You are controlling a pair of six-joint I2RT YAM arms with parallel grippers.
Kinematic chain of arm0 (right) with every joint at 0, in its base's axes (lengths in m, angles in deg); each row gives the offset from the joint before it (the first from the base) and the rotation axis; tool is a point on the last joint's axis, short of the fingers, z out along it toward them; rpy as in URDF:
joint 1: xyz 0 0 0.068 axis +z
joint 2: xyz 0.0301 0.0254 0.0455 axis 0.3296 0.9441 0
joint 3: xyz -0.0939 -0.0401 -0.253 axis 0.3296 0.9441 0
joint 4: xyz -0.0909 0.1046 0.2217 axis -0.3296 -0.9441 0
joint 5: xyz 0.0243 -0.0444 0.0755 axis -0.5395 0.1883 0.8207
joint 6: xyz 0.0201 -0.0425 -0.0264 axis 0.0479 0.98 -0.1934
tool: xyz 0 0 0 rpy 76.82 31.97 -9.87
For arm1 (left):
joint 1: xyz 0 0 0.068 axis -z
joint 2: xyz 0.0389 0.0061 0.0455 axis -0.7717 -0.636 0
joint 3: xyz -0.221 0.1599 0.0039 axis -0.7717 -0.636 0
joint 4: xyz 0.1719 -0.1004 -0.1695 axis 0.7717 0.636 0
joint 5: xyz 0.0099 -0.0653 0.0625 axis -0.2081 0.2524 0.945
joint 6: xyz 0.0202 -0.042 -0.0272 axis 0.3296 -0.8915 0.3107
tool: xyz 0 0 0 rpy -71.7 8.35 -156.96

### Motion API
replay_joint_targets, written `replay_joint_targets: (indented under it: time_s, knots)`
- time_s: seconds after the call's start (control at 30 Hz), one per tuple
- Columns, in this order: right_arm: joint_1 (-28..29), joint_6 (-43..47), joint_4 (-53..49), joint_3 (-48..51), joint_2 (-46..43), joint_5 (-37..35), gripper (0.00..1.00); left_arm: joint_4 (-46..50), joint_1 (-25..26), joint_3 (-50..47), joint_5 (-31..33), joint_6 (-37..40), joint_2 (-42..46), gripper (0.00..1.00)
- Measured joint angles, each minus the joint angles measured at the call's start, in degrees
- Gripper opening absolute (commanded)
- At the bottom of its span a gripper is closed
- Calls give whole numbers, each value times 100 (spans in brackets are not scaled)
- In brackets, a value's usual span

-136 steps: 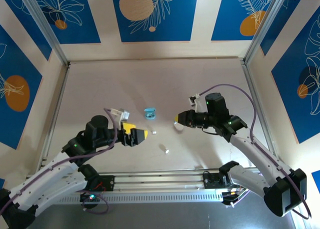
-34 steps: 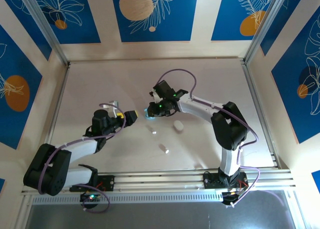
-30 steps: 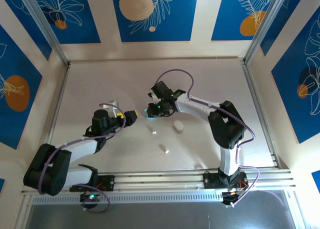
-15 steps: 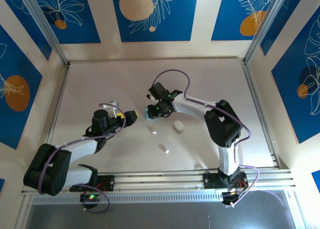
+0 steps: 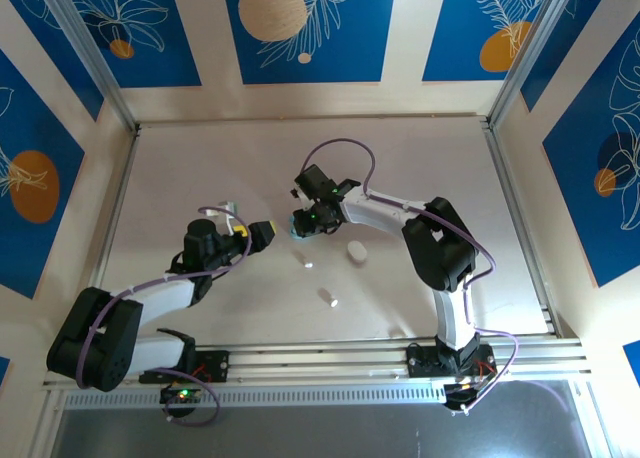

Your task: Insert the wireless bluetooth earbuds into the charging case

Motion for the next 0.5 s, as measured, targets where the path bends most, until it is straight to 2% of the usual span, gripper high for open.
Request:
replay_joint_targets:
  time_s: [0.5]
  knots:
    - [0, 105, -15, -181, 153, -164, 15, 0, 0, 0, -42, 0, 0, 100]
